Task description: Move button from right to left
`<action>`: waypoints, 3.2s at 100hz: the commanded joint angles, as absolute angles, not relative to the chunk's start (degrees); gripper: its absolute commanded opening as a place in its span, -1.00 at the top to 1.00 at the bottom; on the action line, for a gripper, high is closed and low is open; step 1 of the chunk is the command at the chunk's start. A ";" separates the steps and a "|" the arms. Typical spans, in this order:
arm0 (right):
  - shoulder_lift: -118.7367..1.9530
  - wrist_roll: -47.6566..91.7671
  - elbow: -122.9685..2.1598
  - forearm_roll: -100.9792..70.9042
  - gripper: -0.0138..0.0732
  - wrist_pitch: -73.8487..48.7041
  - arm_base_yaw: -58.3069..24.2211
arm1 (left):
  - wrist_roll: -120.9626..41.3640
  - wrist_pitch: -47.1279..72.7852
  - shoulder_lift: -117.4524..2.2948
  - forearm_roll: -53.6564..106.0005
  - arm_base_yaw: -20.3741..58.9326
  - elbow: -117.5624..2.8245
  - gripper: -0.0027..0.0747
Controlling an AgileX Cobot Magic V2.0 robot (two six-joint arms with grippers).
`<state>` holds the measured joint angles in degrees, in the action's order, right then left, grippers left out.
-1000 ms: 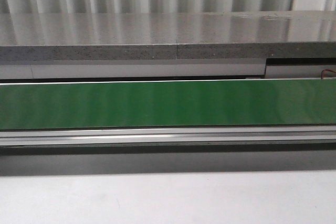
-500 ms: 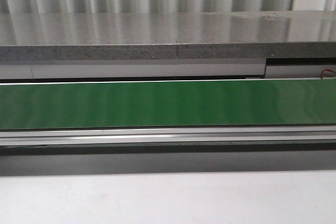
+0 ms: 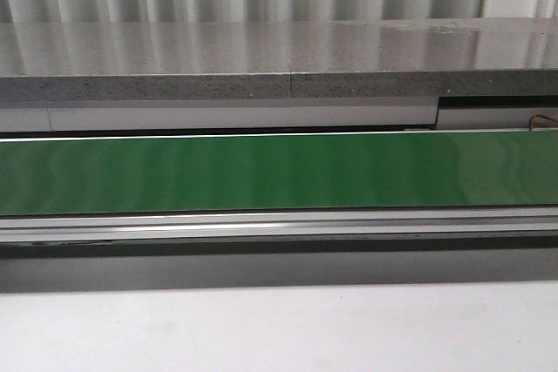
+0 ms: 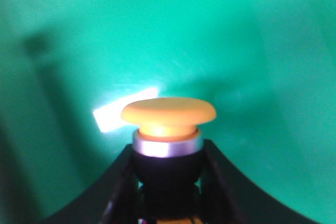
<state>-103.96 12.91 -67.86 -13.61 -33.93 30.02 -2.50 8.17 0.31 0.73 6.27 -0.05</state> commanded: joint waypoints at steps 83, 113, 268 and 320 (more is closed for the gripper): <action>-94.85 13.11 -69.07 -16.71 0.21 -44.13 7.09 | -2.57 3.77 2.24 0.96 6.66 1.29 0.98; -93.61 13.17 -69.07 -17.78 -0.84 -44.26 7.02 | -2.57 3.77 2.24 0.96 6.66 1.29 0.98; -25.56 20.14 -30.27 -16.65 0.84 -27.76 5.48 | -2.57 2.00 2.24 0.96 6.66 1.29 0.98; -25.56 20.14 -30.27 -16.65 0.84 -27.76 5.48 | -2.57 14.23 -7.62 1.69 6.66 -19.88 0.98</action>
